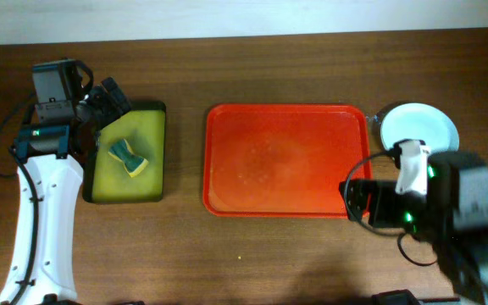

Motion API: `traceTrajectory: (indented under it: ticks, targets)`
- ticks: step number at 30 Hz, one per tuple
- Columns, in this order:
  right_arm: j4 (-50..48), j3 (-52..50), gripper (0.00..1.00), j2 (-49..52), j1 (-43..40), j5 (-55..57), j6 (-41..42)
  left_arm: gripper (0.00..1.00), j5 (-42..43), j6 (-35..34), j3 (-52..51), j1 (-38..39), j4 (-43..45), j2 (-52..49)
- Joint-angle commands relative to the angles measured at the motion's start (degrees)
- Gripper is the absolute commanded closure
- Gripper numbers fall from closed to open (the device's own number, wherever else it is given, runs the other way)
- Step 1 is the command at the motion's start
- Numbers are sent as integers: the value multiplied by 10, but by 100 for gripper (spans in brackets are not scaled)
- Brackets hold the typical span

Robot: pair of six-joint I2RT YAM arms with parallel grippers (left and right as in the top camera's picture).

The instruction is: Clean dirty plates on tray and stack at the side

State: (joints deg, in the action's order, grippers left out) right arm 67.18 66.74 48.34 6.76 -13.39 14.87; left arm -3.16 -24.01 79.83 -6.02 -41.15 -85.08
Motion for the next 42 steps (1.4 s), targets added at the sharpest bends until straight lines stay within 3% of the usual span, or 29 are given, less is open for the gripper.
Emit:
traceTrajectory:
  ticks: [1,8,12,15,19,23,26,28,42]
  targets:
    - [-80,-120,1,-137,3,5,-7,1,4,1,2,0,-1,-1]
    - [-460,-480,1,-424,3,6,-7,1,4,1,2,0,-1,-1]
    - [-561,-566,1,-480,3,35,-7,1,4,1,2,0,-1,-1]
    - [-600,-591,1,-482,-5,51,-7,1,4,1,2,0,-1,-1]
    - [-725,-665,1,-482,-17,77,-7,1,4,1,2,0,-1,-1]
    - [-717,-664,1,-482,-44,118,-12,1,4,1,2,0,-1,-1]
    - [-624,-664,1,-482,-50,140,-25,1,4,1,2,0,-1,-1]
    - [-624,-664,1,-482,-49,139,-57,1,4,1,2,0,-1,-1]
    - [-625,-664,1,-482,-49,141,-56,1,4,1,2,0,-1,-1]
